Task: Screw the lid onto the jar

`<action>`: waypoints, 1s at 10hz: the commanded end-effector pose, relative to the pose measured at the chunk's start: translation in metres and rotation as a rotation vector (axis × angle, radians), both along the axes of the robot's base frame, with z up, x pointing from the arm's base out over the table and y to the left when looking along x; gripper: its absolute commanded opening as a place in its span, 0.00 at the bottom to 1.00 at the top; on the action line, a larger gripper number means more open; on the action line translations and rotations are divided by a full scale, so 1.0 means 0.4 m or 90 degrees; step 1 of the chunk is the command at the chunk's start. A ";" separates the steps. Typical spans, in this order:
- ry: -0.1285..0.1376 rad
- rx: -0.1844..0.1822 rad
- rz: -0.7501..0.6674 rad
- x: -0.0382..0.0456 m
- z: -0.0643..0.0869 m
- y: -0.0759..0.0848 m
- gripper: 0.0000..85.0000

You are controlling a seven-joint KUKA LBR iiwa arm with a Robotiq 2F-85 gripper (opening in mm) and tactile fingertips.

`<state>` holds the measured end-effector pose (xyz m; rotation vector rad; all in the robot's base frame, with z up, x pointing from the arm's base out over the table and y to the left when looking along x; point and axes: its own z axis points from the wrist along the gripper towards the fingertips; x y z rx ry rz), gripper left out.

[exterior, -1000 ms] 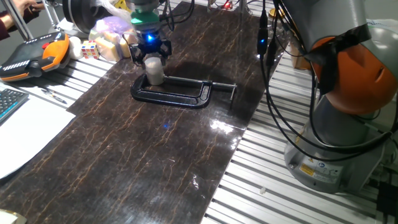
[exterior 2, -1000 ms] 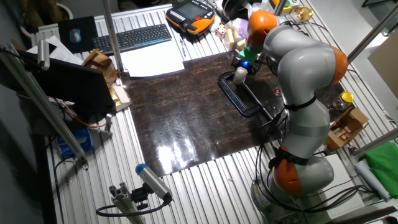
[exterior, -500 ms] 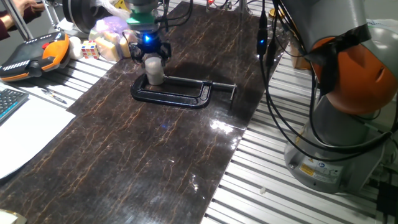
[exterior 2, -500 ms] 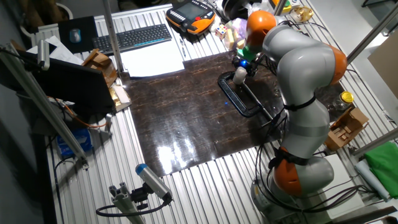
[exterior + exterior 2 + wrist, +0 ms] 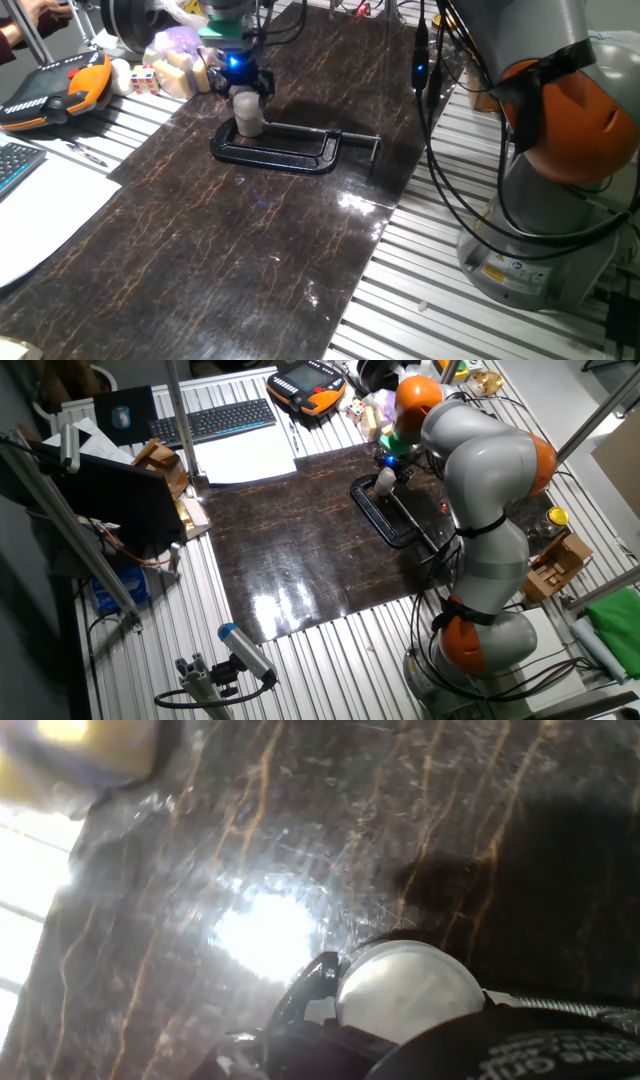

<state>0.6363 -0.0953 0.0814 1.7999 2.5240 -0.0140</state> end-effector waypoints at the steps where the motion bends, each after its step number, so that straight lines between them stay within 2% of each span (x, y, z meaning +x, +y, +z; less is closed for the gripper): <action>1: 0.000 0.000 -0.100 0.000 0.000 0.000 0.49; 10: 0.001 0.007 -0.215 0.002 -0.002 0.000 0.48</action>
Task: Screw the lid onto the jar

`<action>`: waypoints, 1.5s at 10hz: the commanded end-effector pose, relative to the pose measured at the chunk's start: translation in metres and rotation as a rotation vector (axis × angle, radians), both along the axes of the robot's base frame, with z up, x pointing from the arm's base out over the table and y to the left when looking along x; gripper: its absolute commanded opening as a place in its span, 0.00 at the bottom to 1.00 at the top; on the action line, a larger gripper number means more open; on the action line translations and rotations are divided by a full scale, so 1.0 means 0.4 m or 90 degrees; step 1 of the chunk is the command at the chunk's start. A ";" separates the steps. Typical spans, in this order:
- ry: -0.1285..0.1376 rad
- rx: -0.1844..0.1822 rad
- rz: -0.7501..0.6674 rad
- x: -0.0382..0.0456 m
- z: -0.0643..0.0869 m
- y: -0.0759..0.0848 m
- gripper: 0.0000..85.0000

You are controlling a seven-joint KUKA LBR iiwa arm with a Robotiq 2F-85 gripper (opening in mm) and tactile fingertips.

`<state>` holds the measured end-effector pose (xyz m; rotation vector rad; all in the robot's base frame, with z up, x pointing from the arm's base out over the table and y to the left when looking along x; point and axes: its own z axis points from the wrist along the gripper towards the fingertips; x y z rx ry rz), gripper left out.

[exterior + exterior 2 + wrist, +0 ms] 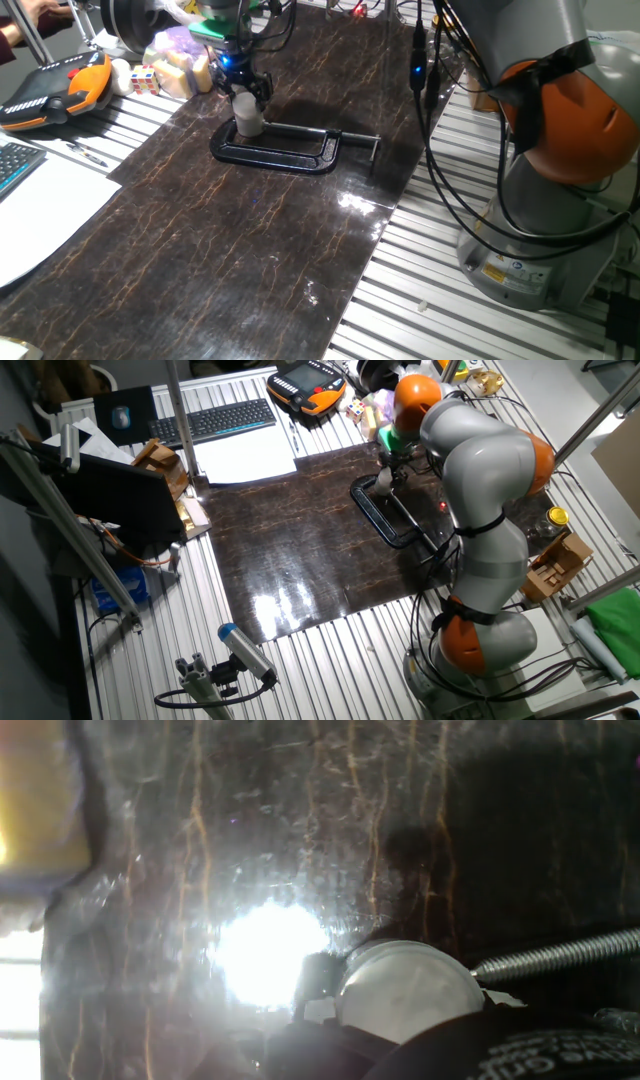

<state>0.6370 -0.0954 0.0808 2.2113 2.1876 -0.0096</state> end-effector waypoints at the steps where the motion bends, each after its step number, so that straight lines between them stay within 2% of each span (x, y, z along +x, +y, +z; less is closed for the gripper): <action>1: -0.001 0.001 -0.008 0.001 0.000 0.000 0.48; 6: 0.005 0.025 -0.064 0.003 -0.001 0.003 0.47; 15: 0.005 0.041 -0.137 0.006 -0.001 0.005 0.46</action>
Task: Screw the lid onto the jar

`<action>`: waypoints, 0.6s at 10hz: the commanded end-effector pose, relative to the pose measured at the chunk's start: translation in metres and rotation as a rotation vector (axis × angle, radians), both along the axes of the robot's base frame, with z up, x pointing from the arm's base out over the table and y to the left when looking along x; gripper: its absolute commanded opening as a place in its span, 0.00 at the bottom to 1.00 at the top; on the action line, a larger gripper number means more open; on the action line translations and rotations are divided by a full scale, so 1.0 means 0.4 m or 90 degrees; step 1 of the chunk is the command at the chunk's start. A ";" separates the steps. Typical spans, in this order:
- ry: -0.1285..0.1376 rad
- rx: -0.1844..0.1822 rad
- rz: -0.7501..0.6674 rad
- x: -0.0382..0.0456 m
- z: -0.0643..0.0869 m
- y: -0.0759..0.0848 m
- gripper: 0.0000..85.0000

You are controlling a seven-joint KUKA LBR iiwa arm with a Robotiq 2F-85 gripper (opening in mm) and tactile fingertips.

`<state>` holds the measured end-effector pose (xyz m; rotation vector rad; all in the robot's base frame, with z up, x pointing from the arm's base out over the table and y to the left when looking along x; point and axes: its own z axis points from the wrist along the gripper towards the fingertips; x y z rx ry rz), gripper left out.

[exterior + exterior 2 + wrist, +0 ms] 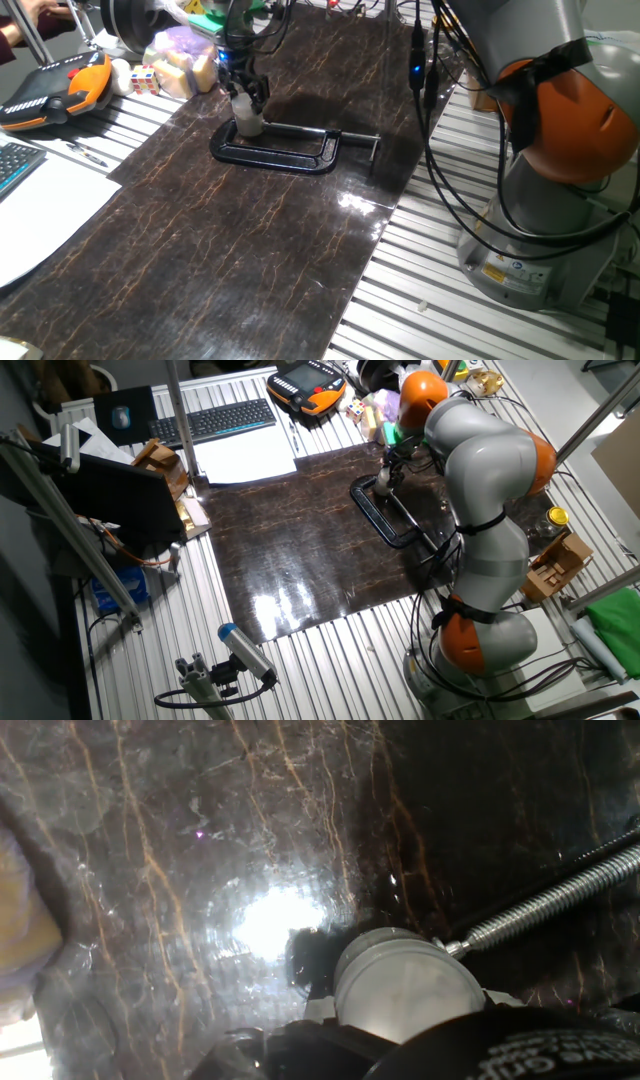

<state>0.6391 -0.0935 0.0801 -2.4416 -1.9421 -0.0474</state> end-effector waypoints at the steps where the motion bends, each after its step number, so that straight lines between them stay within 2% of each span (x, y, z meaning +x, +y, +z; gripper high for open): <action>1: 0.000 0.001 -0.003 0.000 0.000 0.000 0.47; 2: 0.000 0.001 -0.005 0.001 0.000 0.001 0.48; 3: -0.003 -0.001 -0.010 0.001 0.001 0.001 0.59; 4: -0.004 -0.004 -0.016 0.001 0.001 0.001 0.84; 5: -0.006 -0.006 -0.020 0.001 0.001 0.001 0.96; 6: -0.007 -0.006 -0.020 0.001 0.000 0.000 0.99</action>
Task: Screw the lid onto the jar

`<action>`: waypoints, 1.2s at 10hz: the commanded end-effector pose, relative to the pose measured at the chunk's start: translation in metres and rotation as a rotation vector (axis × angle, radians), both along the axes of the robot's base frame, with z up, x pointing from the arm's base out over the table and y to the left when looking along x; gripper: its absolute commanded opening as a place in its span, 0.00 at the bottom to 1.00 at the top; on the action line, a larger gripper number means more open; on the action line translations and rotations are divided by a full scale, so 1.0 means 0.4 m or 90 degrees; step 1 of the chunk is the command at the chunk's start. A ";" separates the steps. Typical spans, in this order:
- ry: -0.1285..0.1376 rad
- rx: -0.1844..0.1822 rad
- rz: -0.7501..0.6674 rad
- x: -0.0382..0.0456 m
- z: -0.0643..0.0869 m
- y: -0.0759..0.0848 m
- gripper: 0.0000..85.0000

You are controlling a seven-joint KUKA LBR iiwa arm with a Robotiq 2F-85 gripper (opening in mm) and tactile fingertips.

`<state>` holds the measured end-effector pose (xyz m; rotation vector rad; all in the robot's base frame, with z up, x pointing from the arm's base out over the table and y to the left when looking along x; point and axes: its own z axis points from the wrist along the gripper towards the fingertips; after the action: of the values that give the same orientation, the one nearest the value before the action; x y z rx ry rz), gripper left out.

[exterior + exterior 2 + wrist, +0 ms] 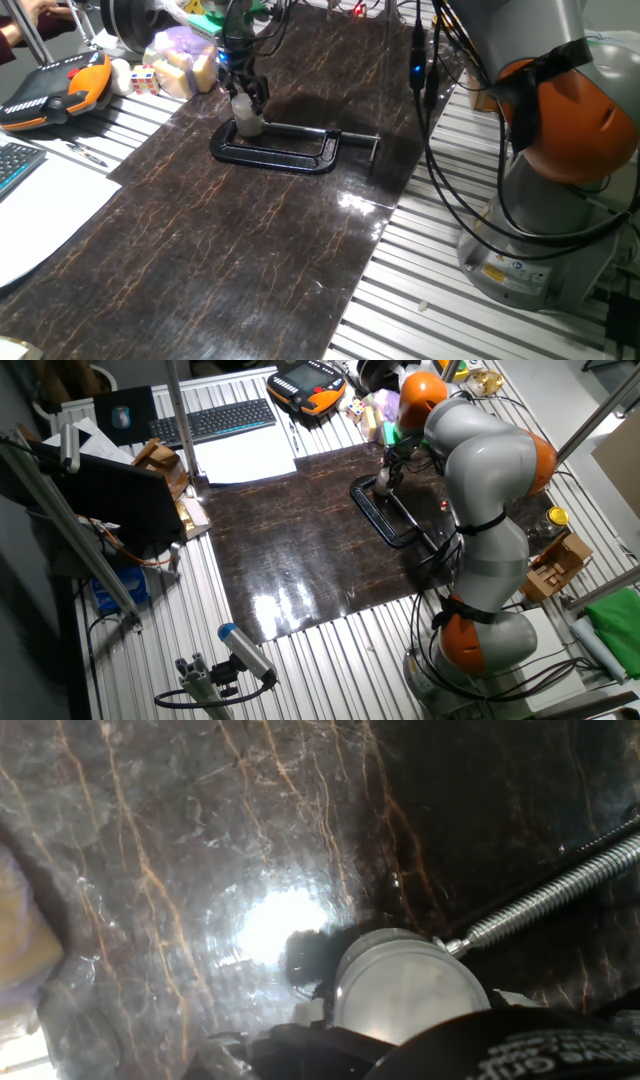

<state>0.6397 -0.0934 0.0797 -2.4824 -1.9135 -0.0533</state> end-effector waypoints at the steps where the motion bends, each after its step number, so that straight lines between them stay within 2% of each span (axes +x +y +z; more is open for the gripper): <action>1: -0.002 0.000 0.000 0.000 0.001 0.000 1.00; 4: -0.003 -0.004 0.019 -0.004 0.014 -0.003 1.00; 7: -0.008 -0.010 0.062 -0.017 0.057 -0.002 1.00; 8: -0.009 -0.008 0.092 -0.022 0.077 0.001 0.96; 10: -0.003 -0.013 0.169 -0.023 0.139 0.015 0.78; 12: 0.000 -0.022 0.239 -0.029 0.195 0.039 0.66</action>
<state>0.6278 -0.0771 0.1511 -2.2243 -2.2425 -0.0173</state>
